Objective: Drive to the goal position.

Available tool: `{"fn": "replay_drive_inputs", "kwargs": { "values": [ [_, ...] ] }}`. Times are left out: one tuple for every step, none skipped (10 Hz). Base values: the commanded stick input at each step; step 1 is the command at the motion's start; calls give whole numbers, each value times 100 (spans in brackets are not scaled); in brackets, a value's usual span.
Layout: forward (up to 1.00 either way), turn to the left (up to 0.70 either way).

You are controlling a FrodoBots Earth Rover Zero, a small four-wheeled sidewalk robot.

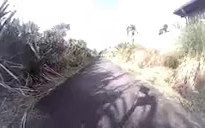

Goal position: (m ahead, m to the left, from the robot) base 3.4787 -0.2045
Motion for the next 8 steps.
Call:
{"fn": "replay_drive_inputs", "kwargs": {
  "values": [
    [70,0],
    [70,0],
    [70,0],
    [70,0],
    [70,0],
    [70,0],
    [70,-34],
    [70,-35]
  ]
}}
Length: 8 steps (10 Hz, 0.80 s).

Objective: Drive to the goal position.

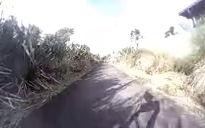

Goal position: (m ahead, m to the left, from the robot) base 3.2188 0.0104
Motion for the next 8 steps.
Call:
{"fn": "replay_drive_inputs", "kwargs": {
  "values": [
    [70,-35],
    [70,-35],
    [70,-35],
    [70,-35],
    [70,-35],
    [70,-35],
    [70,-35],
    [70,-33]
  ]
}}
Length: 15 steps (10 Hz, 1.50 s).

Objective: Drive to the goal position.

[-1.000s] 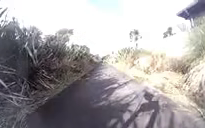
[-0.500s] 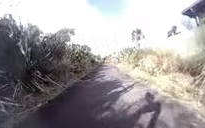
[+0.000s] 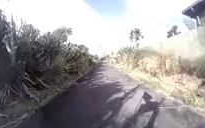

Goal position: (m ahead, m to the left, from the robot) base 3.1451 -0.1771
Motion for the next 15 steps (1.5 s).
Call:
{"fn": "replay_drive_inputs", "kwargs": {
  "values": [
    [70,-31],
    [70,-32],
    [70,-34],
    [70,-35],
    [70,-35],
    [70,-35],
    [70,-35],
    [43,-46],
    [0,-61],
    [0,-23],
    [0,0],
    [0,0],
    [0,0],
    [0,0],
    [0,0]
  ]
}}
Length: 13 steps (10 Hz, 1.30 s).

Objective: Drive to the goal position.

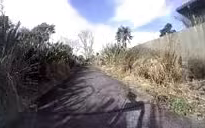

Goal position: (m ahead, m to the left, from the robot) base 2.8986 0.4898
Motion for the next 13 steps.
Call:
{"fn": "replay_drive_inputs", "kwargs": {
  "values": [
    [0,0],
    [0,0],
    [0,0],
    [0,0],
    [18,0],
    [84,0],
    [85,0],
    [85,0],
    [85,0],
    [85,0],
    [85,0],
    [85,0],
    [85,0]
  ]
}}
